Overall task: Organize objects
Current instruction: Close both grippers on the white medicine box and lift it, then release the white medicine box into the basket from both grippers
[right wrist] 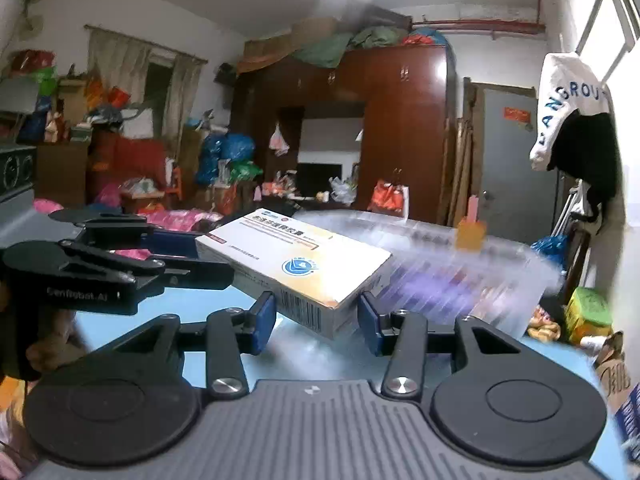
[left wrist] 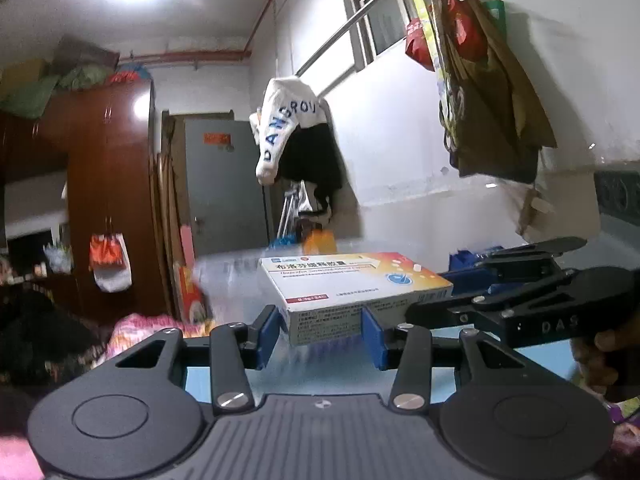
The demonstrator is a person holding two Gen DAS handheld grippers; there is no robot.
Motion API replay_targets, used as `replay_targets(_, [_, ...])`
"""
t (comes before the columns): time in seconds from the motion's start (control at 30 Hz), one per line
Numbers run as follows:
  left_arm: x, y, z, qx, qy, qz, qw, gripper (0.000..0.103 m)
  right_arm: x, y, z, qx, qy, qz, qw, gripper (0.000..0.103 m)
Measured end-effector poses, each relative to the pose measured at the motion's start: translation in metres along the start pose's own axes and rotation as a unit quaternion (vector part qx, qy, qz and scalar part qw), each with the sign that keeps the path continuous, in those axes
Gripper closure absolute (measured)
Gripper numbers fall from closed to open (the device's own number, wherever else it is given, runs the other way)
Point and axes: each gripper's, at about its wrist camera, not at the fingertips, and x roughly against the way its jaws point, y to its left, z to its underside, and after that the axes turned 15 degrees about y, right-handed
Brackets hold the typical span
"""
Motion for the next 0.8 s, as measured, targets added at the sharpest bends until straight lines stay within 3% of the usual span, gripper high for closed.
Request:
replay_targets(0.17, [-0.038,0.008,-0.075,0.002,-0.014,-0.002,0.9999,0.054,-0.026,-0.058,-0.062,-0.023,0.021,0.002,1.000,0.055])
replay_targets(0.27, [-0.065,0.014,-0.106,0.017,-0.004,0.006,0.9998,0.054,-0.053,-0.082,-0.081,-0.038,0.047,0.006,0.998,0.055])
replay_targets(0.43, [-0.096,0.002,-0.120,0.006,0.021,0.007,0.9997,0.054,-0.082,-0.102,-0.086,-0.055,0.083,0.049,0.994,0.056])
replay_targets(0.47, [-0.102,0.001,-0.119,0.004,0.031,0.009,0.9995,0.054,-0.084,-0.105,-0.085,-0.056,0.086,0.055,0.993,0.054])
replay_targets(0.53, [-0.117,0.004,-0.115,0.010,0.064,0.022,0.9977,0.048,-0.086,-0.114,-0.082,-0.070,0.090,0.059,0.992,0.035])
replay_targets(0.57, [-0.124,0.008,-0.111,0.017,0.078,0.013,0.9967,0.038,-0.088,-0.118,-0.081,-0.080,0.101,0.057,0.990,0.015])
replay_targets(0.6, [-0.129,0.011,-0.107,0.027,0.090,-0.005,0.9956,0.033,-0.088,-0.123,-0.078,-0.083,0.109,0.060,0.989,0.009])
replay_targets(0.7, [-0.128,0.028,-0.095,0.060,0.089,-0.041,0.9934,0.028,-0.074,-0.125,-0.072,-0.090,0.097,0.091,0.987,0.006])
replay_targets(0.8, [-0.110,0.049,-0.086,0.111,0.075,-0.032,0.9904,0.024,-0.054,-0.129,-0.064,-0.124,0.074,0.063,0.987,0.003])
